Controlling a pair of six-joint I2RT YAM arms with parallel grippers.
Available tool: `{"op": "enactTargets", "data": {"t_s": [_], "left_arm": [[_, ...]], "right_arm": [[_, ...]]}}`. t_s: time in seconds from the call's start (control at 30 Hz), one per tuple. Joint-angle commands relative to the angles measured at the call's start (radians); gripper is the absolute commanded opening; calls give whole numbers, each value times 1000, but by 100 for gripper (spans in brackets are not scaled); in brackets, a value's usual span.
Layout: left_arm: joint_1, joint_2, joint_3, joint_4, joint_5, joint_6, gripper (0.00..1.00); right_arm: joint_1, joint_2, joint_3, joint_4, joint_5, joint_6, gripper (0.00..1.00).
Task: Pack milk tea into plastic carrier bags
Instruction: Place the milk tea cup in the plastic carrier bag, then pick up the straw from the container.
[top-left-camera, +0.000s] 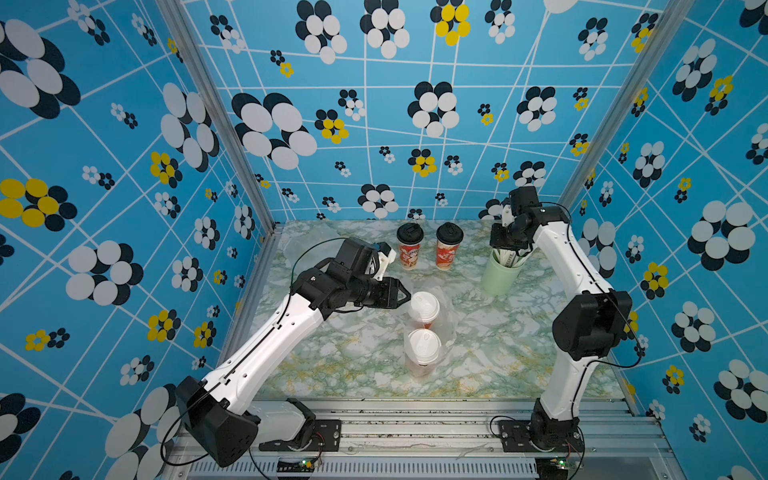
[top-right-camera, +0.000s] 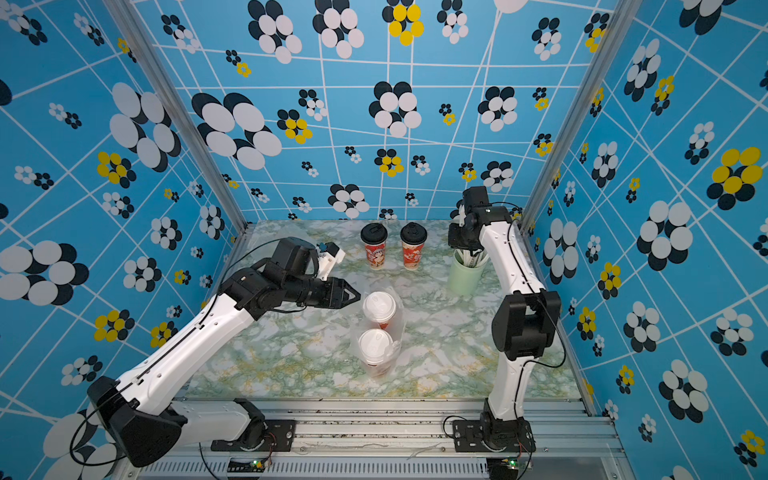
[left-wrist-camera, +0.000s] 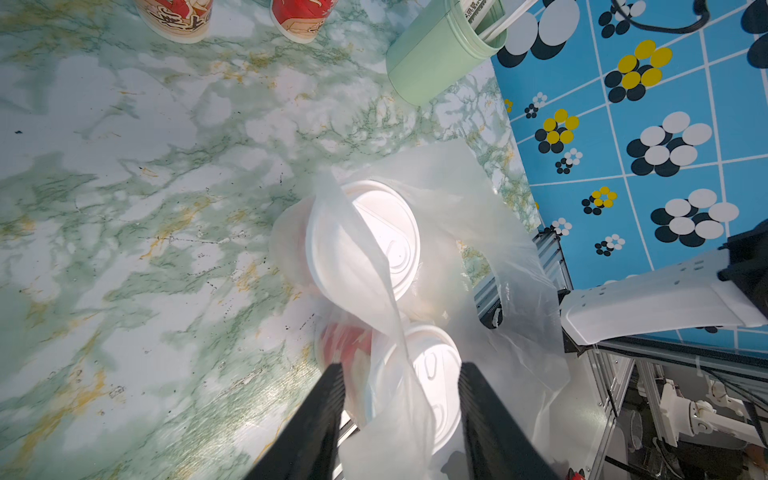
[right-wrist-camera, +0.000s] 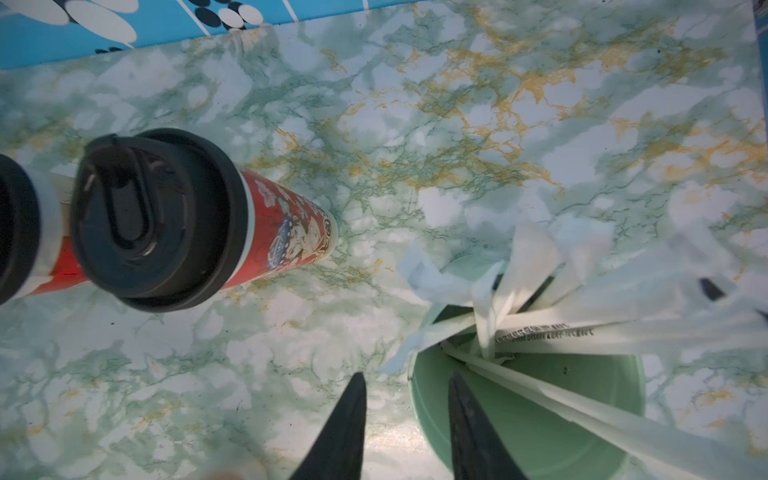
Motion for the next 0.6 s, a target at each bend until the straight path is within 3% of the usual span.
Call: {"op": "enactTargets", "data": {"t_s": [0.0,0.57], "left_arm": [[11,-13,-22,21,27,-12,48],[20,-25,-47,41,43,-20,48]], "right_arm": [[28,26,47,0,78,-50,35],[34,97,57,37,194,-115,25]]}}
